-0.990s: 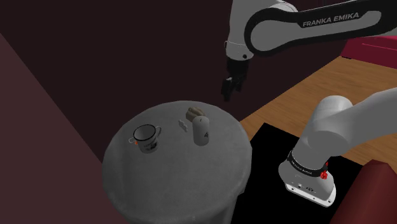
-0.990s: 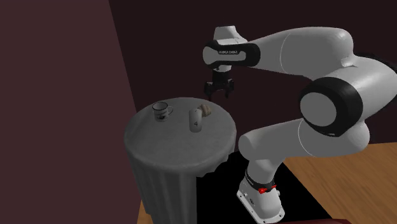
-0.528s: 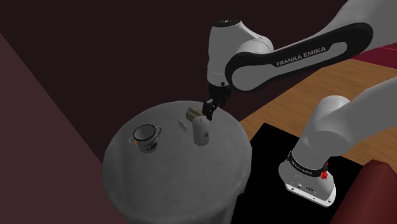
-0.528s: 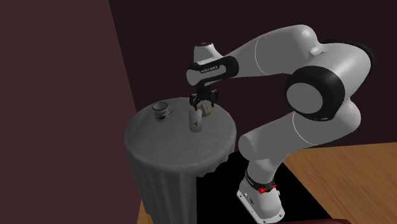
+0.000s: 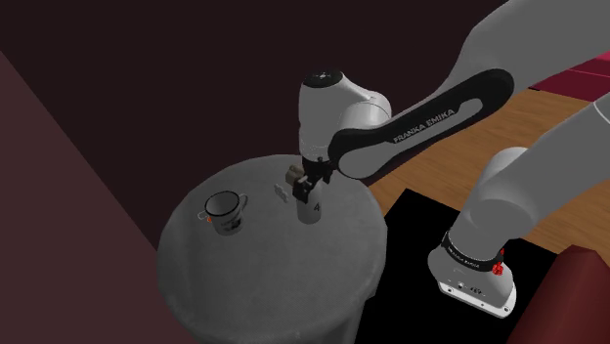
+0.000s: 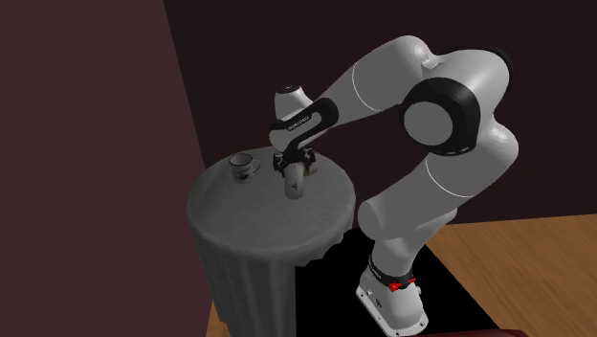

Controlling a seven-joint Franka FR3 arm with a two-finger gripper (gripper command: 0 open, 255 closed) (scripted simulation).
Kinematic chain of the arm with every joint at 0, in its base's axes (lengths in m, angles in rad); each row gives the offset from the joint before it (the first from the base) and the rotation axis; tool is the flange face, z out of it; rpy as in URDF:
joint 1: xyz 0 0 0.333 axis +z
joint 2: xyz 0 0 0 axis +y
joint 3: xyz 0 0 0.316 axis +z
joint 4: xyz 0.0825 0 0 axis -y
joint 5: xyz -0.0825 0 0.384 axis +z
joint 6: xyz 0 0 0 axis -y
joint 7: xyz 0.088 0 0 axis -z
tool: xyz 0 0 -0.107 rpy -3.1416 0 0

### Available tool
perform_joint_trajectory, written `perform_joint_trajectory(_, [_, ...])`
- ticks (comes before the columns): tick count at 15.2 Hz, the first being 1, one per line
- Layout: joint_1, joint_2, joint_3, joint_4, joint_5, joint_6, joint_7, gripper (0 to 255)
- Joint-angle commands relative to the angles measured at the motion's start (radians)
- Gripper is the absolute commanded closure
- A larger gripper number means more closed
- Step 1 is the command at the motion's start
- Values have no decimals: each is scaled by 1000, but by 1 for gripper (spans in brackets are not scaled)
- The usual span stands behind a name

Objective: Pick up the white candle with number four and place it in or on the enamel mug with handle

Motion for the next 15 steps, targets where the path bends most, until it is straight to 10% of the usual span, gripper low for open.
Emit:
perform_joint_trajectory(1, [-8,25,10,-10,-10,35,11,0])
perform_joint_trajectory(12, [-19,55,19,-24,-25,77,23,0])
perform_joint_trajectory(13, [-19,55,19,-24,-25,77,23,255])
perform_joint_trajectory(15, [-19,54,19,-24,-25,77,23,255])
